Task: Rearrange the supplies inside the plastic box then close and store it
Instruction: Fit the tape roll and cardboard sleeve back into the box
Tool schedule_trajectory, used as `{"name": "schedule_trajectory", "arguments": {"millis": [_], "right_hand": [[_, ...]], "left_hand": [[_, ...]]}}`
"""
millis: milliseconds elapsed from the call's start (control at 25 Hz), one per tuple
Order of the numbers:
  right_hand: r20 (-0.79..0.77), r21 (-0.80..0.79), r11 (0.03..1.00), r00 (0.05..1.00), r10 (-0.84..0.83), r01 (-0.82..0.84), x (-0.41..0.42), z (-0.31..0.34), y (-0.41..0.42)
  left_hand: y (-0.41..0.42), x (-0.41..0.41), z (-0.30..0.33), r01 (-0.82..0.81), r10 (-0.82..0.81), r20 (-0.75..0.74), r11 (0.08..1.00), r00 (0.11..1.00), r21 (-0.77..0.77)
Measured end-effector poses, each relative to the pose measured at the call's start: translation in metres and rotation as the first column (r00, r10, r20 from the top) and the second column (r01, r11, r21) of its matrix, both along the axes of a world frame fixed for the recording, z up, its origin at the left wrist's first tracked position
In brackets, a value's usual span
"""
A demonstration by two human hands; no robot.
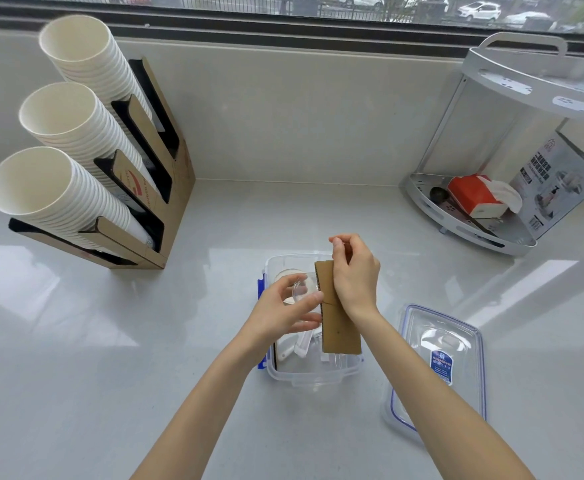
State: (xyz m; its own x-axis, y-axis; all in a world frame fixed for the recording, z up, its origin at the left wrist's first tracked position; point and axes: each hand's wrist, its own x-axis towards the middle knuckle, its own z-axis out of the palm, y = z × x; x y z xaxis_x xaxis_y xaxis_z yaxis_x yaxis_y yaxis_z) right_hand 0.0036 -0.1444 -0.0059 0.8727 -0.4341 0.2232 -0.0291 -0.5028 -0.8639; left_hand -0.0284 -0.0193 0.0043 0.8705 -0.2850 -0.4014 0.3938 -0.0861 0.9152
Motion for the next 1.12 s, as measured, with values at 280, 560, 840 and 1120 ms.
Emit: {"name": "schedule_trajectory", "arguments": {"millis": [280, 560, 840, 1120], "right_hand": [[-0.172, 0.165, 0.979, 0.974, 0.145, -0.116, -0.006, 0.003, -0.001], [-0.433, 0.343, 0.898, 0.803, 0.411, -0.275, -0.032, 0.006, -0.019], [-0.281, 0.391, 0.893, 0.895, 0.347, -0.223, -0.041, 0.003, -0.034], [-0.244, 0.441, 0.894, 0.948, 0.203, -0.078, -0.042, -0.005, -0.053]], "left_hand": [[-0.001, -0.001, -0.002, -0.077, 0.077, 0.060, 0.997, 0.995, 0.008], [0.012, 0.010, -0.004, -0.174, 0.172, 0.070, 0.985, 0.983, 0.022], [0.026, 0.015, -0.013, -0.155, 0.155, 0.032, 0.988, 0.987, 0.019], [0.030, 0.003, -0.007, -0.015, 0.006, 0.041, 0.977, 0.999, 0.211]]}}
